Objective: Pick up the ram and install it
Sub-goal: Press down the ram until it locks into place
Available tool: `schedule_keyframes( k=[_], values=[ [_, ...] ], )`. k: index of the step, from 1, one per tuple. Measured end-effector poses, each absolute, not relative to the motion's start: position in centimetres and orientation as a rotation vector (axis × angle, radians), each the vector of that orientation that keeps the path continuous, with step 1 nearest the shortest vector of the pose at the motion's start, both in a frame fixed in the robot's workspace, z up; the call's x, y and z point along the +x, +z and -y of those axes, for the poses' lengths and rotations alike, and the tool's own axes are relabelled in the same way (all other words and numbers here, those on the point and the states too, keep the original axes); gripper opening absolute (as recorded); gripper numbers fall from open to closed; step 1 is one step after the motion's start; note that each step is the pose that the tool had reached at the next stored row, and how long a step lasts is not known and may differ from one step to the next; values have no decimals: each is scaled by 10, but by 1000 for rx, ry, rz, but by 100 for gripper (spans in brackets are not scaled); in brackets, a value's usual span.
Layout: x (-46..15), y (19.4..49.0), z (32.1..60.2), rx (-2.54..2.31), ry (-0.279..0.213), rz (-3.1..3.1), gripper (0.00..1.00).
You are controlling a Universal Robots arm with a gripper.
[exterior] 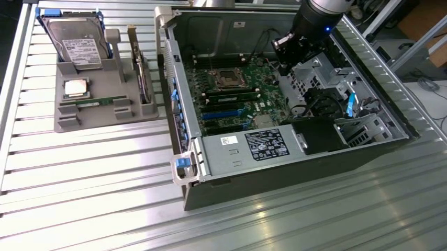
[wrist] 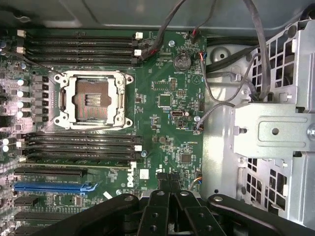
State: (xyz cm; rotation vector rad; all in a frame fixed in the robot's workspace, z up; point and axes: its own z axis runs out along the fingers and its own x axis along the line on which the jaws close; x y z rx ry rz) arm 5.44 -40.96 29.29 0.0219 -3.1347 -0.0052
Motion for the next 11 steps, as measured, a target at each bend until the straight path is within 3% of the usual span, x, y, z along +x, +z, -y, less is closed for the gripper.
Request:
schedule_keyframes(
  k=[11],
  values=[
    [54,293,410,-62,-6,3134,10]
  ],
)
